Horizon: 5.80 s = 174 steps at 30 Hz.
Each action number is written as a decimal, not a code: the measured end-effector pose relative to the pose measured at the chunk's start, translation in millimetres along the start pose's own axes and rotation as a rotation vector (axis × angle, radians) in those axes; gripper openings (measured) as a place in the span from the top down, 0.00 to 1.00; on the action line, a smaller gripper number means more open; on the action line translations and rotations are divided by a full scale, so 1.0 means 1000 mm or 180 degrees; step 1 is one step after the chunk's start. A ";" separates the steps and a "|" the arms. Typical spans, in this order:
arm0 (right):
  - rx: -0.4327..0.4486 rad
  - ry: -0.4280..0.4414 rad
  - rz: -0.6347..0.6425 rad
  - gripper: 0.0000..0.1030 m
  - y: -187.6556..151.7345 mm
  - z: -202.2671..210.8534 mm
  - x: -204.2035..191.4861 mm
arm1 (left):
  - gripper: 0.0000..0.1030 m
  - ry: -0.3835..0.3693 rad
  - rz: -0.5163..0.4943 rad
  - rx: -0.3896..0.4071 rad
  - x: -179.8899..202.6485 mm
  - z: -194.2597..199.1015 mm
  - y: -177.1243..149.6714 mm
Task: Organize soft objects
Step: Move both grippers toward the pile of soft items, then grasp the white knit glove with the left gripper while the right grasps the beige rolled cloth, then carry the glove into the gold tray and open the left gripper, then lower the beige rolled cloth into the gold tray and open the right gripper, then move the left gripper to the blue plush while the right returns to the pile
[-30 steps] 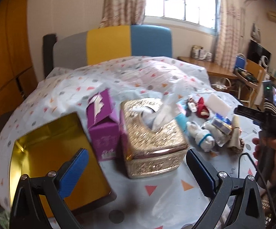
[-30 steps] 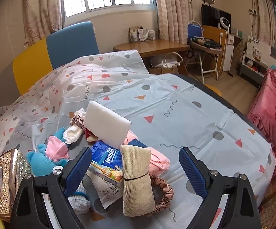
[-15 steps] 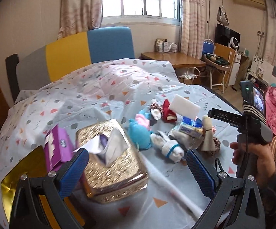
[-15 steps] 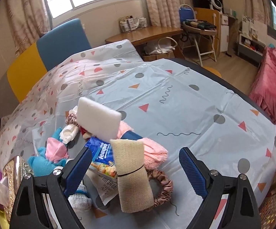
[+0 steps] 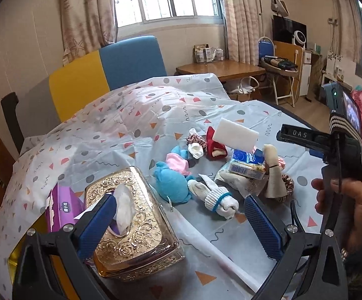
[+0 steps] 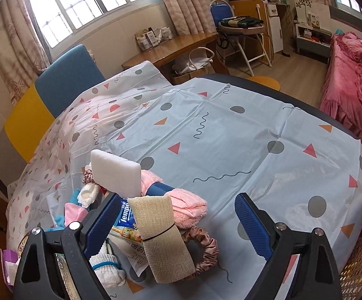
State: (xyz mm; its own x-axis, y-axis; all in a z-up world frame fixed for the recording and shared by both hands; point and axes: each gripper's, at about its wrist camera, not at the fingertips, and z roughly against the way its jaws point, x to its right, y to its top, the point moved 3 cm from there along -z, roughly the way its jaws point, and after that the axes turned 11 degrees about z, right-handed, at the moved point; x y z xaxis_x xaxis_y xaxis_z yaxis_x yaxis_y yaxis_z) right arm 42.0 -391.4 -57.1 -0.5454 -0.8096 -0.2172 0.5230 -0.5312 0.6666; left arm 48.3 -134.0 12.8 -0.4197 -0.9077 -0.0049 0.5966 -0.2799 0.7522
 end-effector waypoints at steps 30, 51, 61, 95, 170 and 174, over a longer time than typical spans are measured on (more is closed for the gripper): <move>-0.0063 0.0155 -0.0238 0.09 0.001 -0.003 0.013 | 0.64 -0.0132 0.0464 -0.1394 0.052 -0.177 -0.021; -0.0848 0.0366 0.0195 0.59 -0.029 -0.043 -0.018 | 0.67 -0.0734 0.0582 -0.0461 -0.001 -0.045 0.015; -0.1032 0.0313 0.0250 0.58 -0.034 -0.052 -0.016 | 0.67 -0.0026 0.1448 0.0229 -0.180 0.019 0.047; -0.0448 0.0661 0.0452 0.60 -0.018 -0.024 -0.043 | 0.21 0.1077 0.2166 -0.0243 -0.278 0.010 -0.133; 0.0457 0.0347 0.1807 0.35 0.012 0.037 -0.142 | 0.00 0.1422 0.2114 -0.0188 -0.280 0.074 -0.171; 0.0423 -0.0044 0.1123 0.35 0.031 -0.001 -0.066 | 0.00 0.1311 0.1926 -0.0126 -0.264 0.075 -0.160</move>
State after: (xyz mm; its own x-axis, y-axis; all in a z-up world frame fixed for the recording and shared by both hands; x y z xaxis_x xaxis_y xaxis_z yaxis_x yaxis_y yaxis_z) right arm 95.0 -354.6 -22.2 -0.3561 -0.9330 0.0512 0.5911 -0.1825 0.7857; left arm 12.2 173.8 -56.7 0.2777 -0.9488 0.1506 0.6701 0.3036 0.6774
